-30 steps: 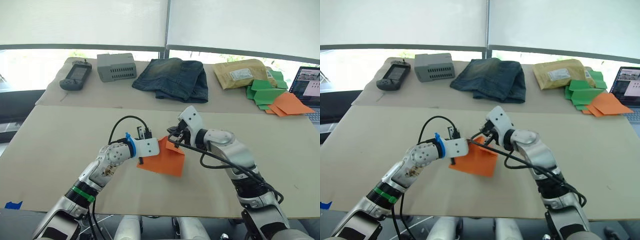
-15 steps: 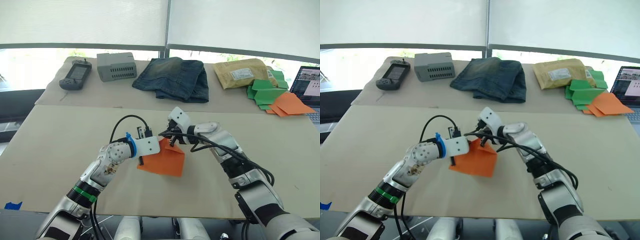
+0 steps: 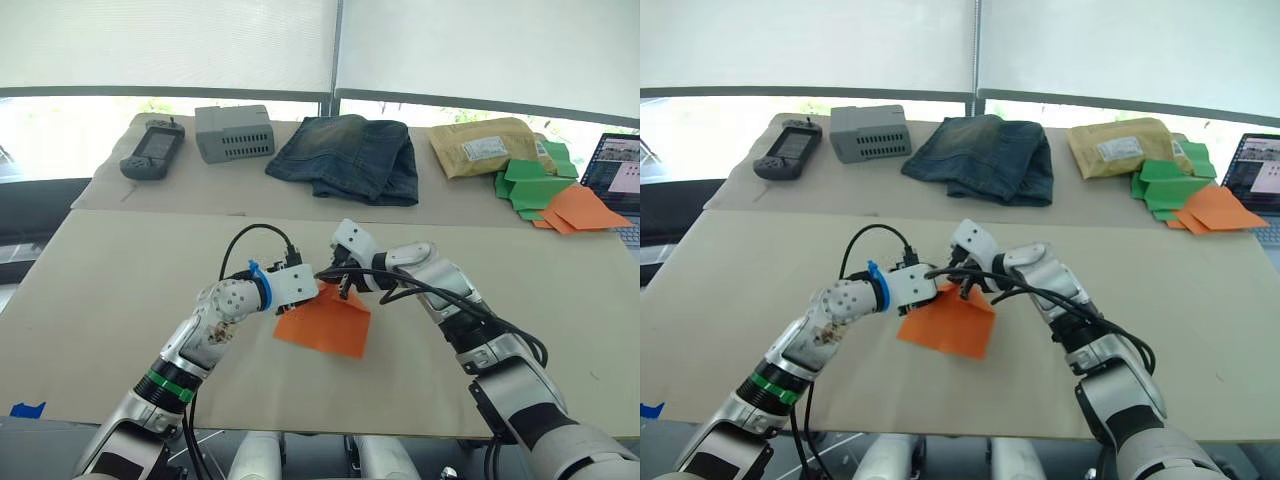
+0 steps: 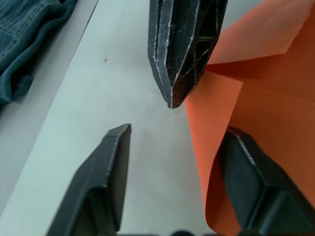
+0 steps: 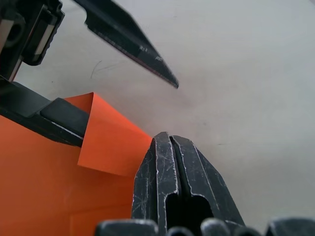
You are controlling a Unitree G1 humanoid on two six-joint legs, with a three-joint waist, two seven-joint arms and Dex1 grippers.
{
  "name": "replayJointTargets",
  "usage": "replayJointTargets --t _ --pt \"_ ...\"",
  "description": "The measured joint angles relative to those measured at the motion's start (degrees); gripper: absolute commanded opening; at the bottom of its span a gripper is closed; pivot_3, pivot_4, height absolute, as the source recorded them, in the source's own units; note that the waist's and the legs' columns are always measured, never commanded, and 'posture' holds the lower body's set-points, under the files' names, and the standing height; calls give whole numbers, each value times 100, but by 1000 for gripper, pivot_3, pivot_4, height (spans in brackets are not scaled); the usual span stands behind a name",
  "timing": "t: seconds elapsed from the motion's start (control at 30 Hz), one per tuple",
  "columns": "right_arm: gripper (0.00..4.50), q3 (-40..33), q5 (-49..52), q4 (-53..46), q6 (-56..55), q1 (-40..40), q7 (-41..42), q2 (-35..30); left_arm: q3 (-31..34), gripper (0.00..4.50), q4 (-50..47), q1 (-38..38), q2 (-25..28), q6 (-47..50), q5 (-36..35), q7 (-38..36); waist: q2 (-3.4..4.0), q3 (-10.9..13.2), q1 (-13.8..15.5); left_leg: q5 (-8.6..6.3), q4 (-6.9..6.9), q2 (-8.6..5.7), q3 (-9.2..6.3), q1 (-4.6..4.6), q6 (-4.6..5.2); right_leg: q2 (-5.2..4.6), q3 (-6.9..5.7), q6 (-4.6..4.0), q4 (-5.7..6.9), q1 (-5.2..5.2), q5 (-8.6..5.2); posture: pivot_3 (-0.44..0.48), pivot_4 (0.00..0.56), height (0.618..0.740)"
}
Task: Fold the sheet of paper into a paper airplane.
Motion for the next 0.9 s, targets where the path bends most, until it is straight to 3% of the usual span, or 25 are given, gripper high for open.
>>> replayJointTargets --t 0.2,0.37,0.57,0.7,0.87,0.9 --pt "0 6 -43 -201 41 207 36 -30 153 2817 -259 14 -80 695 -354 -257 0 0 -24 0 0 1 -1 -1 0 1 0 0 0 -1 0 0 150 728" --pt "0 7 -67 -206 -33 337 -1 -1 720 2817 -888 40 -149 2076 -1363 -708 0 0 -77 0 0 6 -2 0 0 6 0 3 2 -2 -2 0 150 728" --pt "0 24 -107 -144 -218 368 -14 14 1564 2817 -1203 -104 284 3482 -2593 -1197 0 0 -131 0 0 9 -9 2 0 12 -3 3 3 -2 -2 0 150 728" --pt "0 24 -134 -108 -292 376 -15 13 1878 2817 -1170 -104 518 3724 -3034 -1286 0 1 -132 0 0 8 -10 3 -1 9 -4 3 2 0 -2 0 150 728" --pt "0 33 -212 -196 -422 497 -84 28 1808 2817 -919 -177 375 3629 -3225 -1114 1 0 -137 1 0 9 -9 7 -2 10 -4 2 3 3 -2 0 150 728" --pt "0 35 -224 -240 -423 527 -107 33 1744 2562 -832 -194 322 3563 -3223 -1063 1 0 -141 1 0 8 -9 8 -2 10 -4 2 4 3 -2 0 150 728"
